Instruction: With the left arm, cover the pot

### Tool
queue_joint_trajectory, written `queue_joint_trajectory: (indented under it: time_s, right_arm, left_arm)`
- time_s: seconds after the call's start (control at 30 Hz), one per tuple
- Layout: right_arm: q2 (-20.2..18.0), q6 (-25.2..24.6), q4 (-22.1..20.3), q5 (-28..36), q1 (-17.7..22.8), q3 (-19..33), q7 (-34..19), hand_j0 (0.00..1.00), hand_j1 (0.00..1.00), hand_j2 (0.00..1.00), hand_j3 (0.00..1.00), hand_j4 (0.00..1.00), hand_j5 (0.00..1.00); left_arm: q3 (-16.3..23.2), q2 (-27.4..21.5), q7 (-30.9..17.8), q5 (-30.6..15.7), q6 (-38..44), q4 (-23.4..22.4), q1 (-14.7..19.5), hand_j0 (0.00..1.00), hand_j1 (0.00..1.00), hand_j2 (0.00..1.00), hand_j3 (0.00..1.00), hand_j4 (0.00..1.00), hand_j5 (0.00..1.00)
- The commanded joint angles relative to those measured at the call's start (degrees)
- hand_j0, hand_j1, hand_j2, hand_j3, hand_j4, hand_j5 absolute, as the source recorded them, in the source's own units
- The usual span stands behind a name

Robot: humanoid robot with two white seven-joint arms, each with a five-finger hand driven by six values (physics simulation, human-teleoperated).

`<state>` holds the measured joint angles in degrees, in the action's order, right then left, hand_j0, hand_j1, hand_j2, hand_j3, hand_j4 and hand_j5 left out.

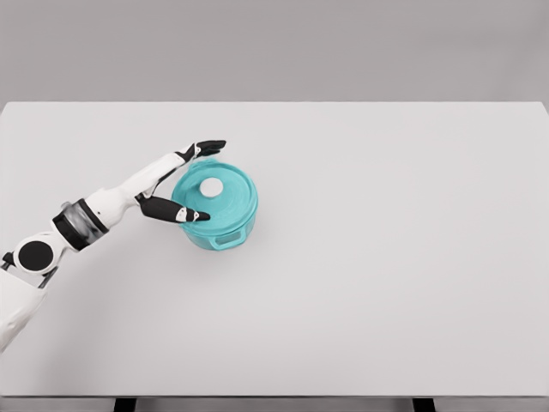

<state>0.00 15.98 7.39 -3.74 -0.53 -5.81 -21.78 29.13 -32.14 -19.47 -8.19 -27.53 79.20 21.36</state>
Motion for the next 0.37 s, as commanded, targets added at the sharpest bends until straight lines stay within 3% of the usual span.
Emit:
queue_joint_trajectory:
  time_s: [0.0,0.07,0.17,0.23,0.33]
  right_arm:
    - [0.0,0.0,0.0,0.0,0.0,0.0,0.0,1.0,1.0,1.0,1.0,1.0,1.0]
    - [0.0,0.0,0.0,0.0,0.0,0.0,0.0,1.0,1.0,1.0,1.0,1.0,1.0]
    - [0.0,0.0,0.0,0.0,0.0,0.0,0.0,1.0,1.0,1.0,1.0,1.0,1.0]
    - [0.0,0.0,0.0,0.0,0.0,0.0,0.0,1.0,1.0,1.0,1.0,1.0,1.0]
    - [0.0,0.0,0.0,0.0,0.0,0.0,0.0,1.0,1.0,1.0,1.0,1.0,1.0]
  left_arm:
    - [-0.2,-0.3,0.0,-2.8,0.0,1.1,0.2,1.0,1.0,1.0,1.0,1.0,1.0]
    - [0.0,-9.2,-0.1,-12.3,0.0,5.3,1.5,1.0,1.0,1.0,1.0,1.0,1.0]
    - [-0.2,-17.4,-0.4,-12.5,-0.7,8.7,1.8,1.0,1.0,1.0,1.0,1.0,1.0]
    - [0.0,-22.9,-0.6,-11.9,-4.6,8.1,1.4,1.0,1.0,1.0,1.0,1.0,1.0]
    - [0.2,-23.7,-0.7,-11.9,-6.1,4.9,0.9,1.0,1.0,1.0,1.0,1.0,1.0]
